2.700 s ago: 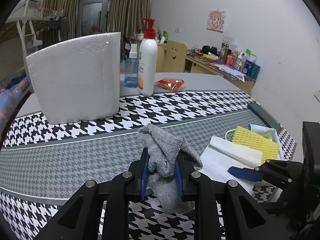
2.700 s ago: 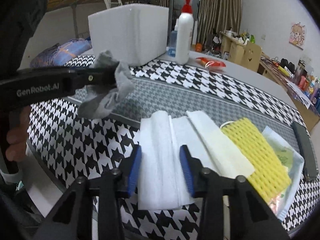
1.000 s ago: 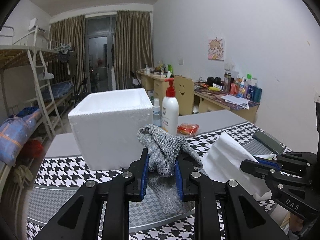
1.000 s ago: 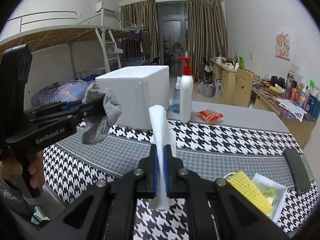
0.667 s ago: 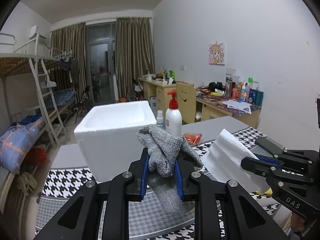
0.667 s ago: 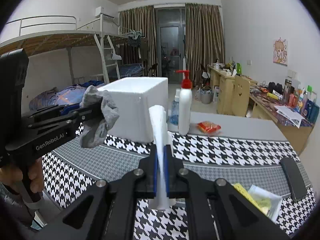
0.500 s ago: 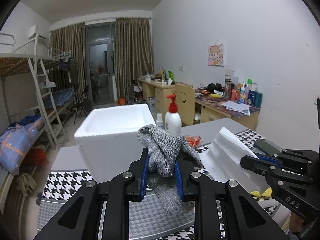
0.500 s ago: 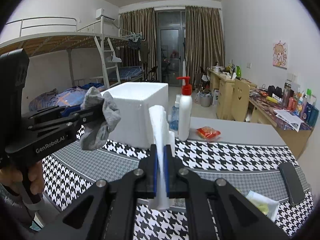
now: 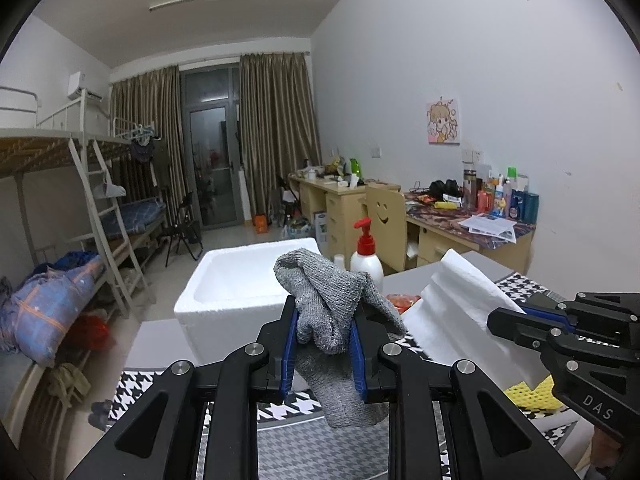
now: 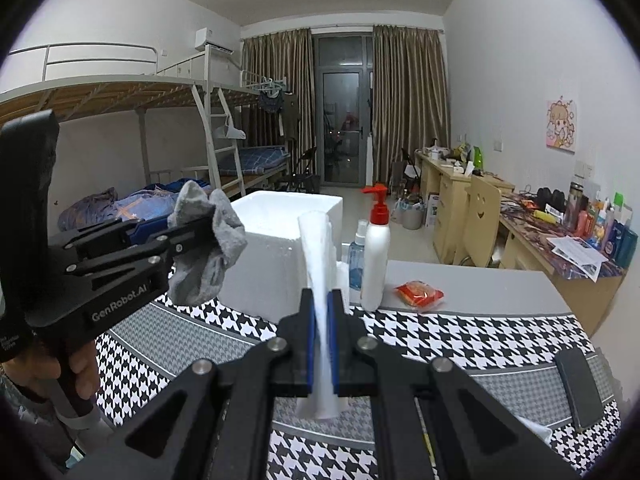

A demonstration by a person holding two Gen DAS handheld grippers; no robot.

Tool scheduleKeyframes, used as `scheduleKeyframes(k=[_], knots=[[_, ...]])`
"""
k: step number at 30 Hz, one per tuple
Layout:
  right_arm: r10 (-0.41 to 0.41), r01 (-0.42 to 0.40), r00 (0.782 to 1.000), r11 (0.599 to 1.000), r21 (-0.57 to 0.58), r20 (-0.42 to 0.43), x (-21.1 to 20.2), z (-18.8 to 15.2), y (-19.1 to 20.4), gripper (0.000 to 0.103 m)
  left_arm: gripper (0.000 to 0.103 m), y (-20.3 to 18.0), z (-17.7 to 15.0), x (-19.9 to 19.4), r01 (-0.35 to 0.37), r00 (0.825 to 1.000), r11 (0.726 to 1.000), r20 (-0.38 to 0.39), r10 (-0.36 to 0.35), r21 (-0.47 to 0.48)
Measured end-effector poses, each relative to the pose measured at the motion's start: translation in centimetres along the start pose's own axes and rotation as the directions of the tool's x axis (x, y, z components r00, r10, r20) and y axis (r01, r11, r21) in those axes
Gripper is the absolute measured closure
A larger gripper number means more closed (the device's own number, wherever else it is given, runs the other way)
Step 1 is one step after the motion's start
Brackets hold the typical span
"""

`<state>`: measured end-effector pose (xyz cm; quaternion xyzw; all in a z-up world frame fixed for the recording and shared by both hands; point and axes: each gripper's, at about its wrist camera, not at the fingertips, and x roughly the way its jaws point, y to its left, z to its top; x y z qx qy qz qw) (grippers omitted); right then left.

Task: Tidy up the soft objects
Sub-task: 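Carry the sock and white sheet over the white foam box with both grippers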

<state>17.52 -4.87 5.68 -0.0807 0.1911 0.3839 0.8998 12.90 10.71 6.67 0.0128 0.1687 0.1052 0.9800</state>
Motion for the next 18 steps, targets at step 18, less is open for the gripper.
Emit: scheduleKeyframes(k=[18], knots=[[0.006,-0.005,0.999,1.000,-0.011,0.042,0.3,3.0,0.6,0.094,0.079,0.8,2.0,0.9,-0.014,1.000,1.000,0.017,0.014,-0.005]])
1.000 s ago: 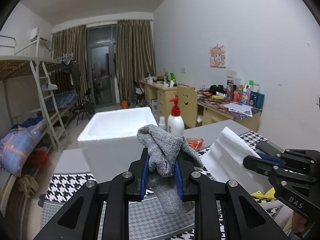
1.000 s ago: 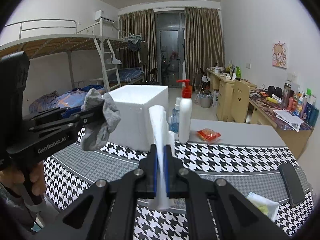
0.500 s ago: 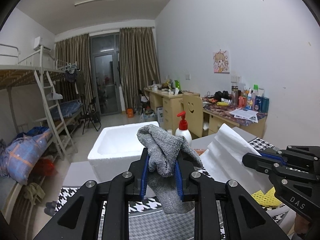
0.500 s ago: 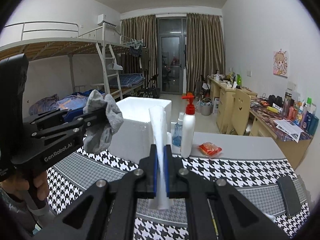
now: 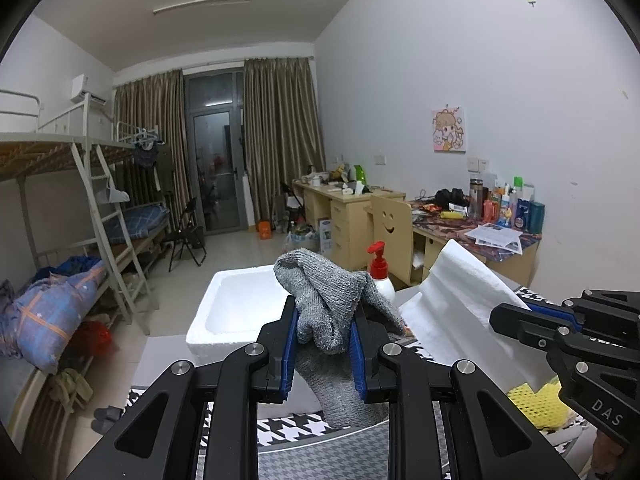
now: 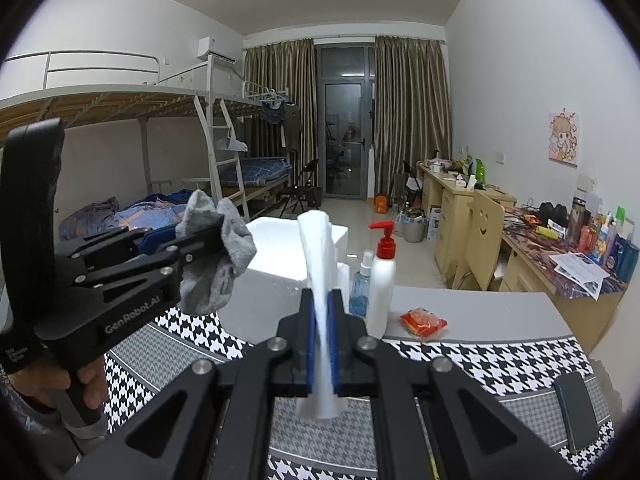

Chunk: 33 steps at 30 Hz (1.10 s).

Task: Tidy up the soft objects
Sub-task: 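Carry the sock and white sheet over the white foam box with both grippers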

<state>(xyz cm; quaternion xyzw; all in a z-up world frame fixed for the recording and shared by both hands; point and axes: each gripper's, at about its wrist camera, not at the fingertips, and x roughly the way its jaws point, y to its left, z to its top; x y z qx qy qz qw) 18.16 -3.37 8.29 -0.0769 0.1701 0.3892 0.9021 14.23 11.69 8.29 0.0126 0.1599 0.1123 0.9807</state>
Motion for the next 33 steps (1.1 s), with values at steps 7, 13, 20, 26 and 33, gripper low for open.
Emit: scheduleKeyframes(k=[7,13,20,26,33], knots=[[0.010,-0.010,1.000,1.000,-0.015,0.005,0.5,1.1,0.5,0.094,0.079,0.6,0.7,0.7,-0.001,1.000,1.000,0.009,0.001,-0.007],[0.013,-0.013,1.000,1.000,-0.027,0.008,1.1,2.1,0.9,0.094,0.079,1.5,1.4,1.2,-0.012,1.000,1.000,0.012,0.012,-0.007],[0.017,-0.017,1.000,0.999,-0.031,0.000,2.1,3.0,1.1,0.094,0.079,2.3,2.4,1.9,-0.036,0.999,0.999,0.017,0.036,-0.001],[0.010,-0.010,1.000,0.999,-0.044,-0.012,3.3,4.1,1.5,0.094,0.079,3.3,3.3,3.1,-0.046,0.999,0.999,0.003,0.046,-0.006],[-0.008,0.008,1.000,0.999,-0.048,0.000,4.2,5.2,1.8,0.094,0.079,4.2,3.9,4.4,-0.083,0.997,0.996,-0.010,0.083,-0.020]])
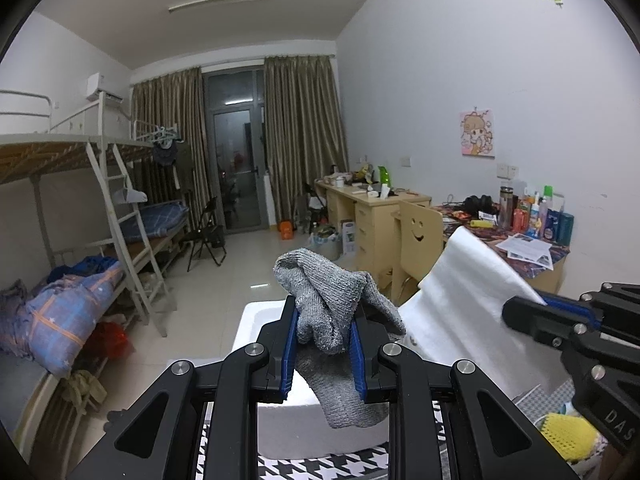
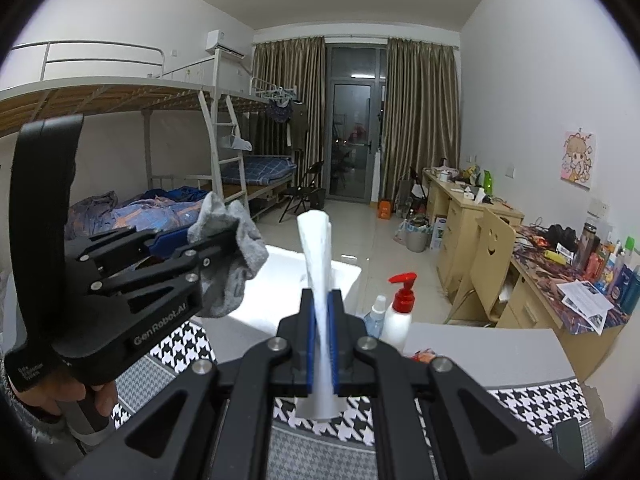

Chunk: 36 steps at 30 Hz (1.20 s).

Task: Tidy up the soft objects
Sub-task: 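Carry the sock and white sheet over the white foam box with both grippers, then open the left gripper to drop the sock while the right gripper drops the sheet into the box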

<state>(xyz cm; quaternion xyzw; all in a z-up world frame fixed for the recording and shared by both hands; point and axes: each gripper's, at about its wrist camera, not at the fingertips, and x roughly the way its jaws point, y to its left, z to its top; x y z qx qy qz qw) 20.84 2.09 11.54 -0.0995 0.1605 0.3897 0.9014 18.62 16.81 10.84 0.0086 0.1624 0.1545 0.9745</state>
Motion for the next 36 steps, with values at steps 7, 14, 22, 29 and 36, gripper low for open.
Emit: scheduleKeyframes(k=[7,14,22,29,36], knots=[[-0.022,0.022,1.000,1.000,0.000,0.002,0.9,0.8,-0.2,0.094,0.079,0.1,0.0,1.6,-0.018,1.000,1.000,-0.021,0.018,0.007],[-0.022,0.022,1.000,1.000,-0.003,-0.006,2.1,1.4,-0.1,0.094,0.079,0.1,0.7,3.1,-0.017,0.999,1.000,-0.043,0.017,0.001],[-0.020,0.020,1.000,1.000,-0.005,-0.013,3.6,2.2,0.0,0.094,0.079,0.7,0.2,5.6,-0.023,0.996,1.000,-0.088,0.022,-0.012],[-0.025,0.025,0.999,1.000,-0.012,-0.024,4.9,2.7,0.1,0.094,0.079,1.4,-0.1,7.3,-0.038,0.993,0.999,-0.109,0.036,-0.016],[-0.032,0.031,0.999,0.999,-0.016,-0.023,5.9,3.4,0.0,0.094,0.049,1.8,-0.4,8.8,-0.027,0.990,0.999,-0.137,0.023,-0.029]])
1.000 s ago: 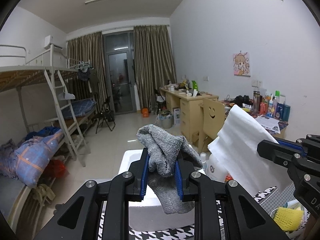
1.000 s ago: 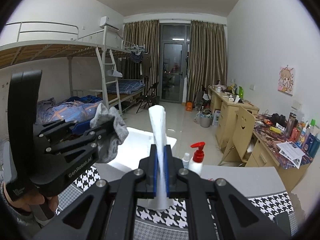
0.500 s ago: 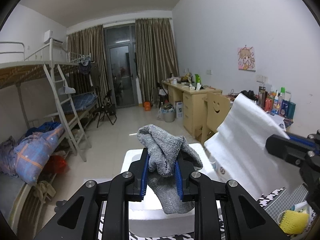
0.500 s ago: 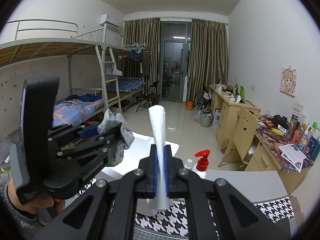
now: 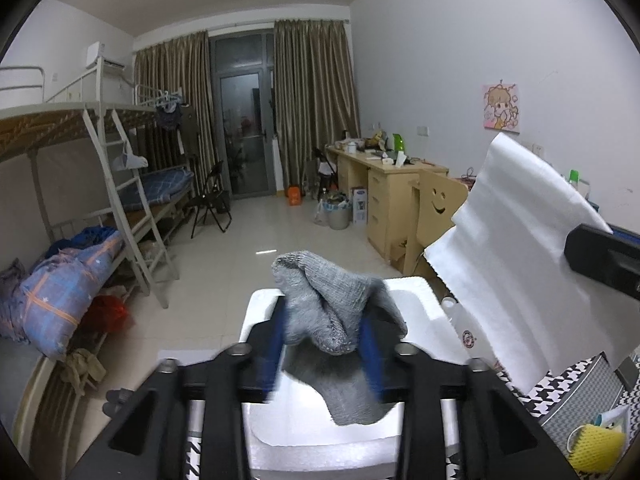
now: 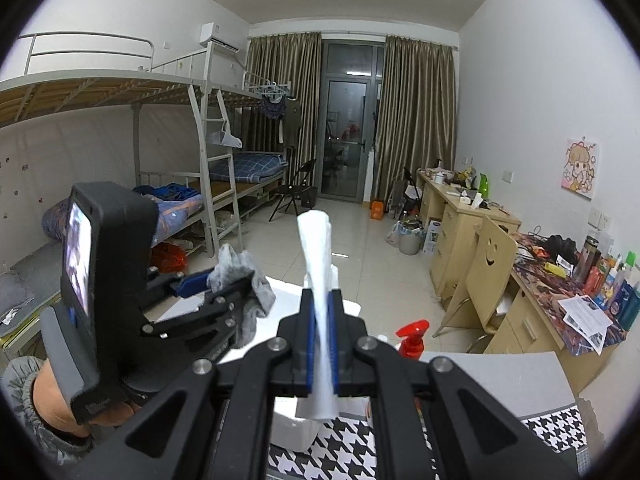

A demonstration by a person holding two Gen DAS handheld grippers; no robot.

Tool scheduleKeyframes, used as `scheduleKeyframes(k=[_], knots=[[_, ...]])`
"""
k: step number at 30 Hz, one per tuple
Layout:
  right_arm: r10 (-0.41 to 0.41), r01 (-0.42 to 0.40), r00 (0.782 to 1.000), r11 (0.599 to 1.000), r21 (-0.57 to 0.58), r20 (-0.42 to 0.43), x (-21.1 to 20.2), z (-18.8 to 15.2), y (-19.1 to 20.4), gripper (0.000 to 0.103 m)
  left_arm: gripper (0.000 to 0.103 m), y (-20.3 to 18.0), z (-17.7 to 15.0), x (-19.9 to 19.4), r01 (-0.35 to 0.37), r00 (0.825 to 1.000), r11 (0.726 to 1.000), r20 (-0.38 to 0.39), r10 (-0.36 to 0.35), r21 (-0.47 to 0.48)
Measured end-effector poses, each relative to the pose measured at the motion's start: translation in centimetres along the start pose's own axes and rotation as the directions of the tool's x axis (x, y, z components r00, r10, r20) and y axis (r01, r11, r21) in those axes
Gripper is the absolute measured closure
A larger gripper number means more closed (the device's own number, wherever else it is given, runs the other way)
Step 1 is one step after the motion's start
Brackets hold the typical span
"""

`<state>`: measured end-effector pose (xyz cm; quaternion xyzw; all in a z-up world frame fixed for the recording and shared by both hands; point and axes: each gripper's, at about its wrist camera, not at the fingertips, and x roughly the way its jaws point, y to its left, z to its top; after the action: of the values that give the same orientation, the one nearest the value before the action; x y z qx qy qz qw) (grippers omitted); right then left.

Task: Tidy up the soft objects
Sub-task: 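Open the left gripper to drop the sock while the right gripper drops the sheet into the box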

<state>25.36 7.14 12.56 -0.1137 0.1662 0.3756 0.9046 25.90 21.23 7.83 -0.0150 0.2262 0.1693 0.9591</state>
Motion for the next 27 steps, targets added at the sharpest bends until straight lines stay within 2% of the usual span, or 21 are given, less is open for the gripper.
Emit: scheduleKeyframes(k=[1,3,7,13,19,27], knots=[[0.001,-0.001,1.000,1.000,0.001,-0.002,0.1,0.0,0.0,0.094,0.034,0.2,-0.1,0.0,-0.011,1.000,1.000,0.006,0.011,-0.003],[0.001,-0.001,1.000,1.000,0.005,-0.007,0.5,0.1,0.1,0.094,0.021,0.5,-0.2,-0.4,-0.032,0.999,0.999,0.023,0.033,-0.014],[0.004,-0.004,1.000,1.000,0.011,-0.013,1.0,0.2,0.2,0.094,0.007,1.0,-0.3,-1.0,-0.059,0.997,0.998,0.040,0.060,-0.018],[0.016,-0.015,1.000,1.000,0.015,-0.017,1.6,0.6,0.3,0.094,0.002,1.9,-0.8,-2.3,-0.096,0.994,0.995,0.054,0.097,-0.028],[0.049,-0.049,0.999,0.999,0.014,-0.013,1.7,1.3,1.1,0.094,0.001,3.6,-1.3,-3.5,-0.115,0.992,0.991,0.048,0.119,-0.075],[0.088,-0.088,0.996,0.996,0.012,-0.025,2.8,1.4,1.7,0.094,0.001,5.0,-2.7,-5.3,-0.166,0.984,0.982,0.053,0.171,-0.087]])
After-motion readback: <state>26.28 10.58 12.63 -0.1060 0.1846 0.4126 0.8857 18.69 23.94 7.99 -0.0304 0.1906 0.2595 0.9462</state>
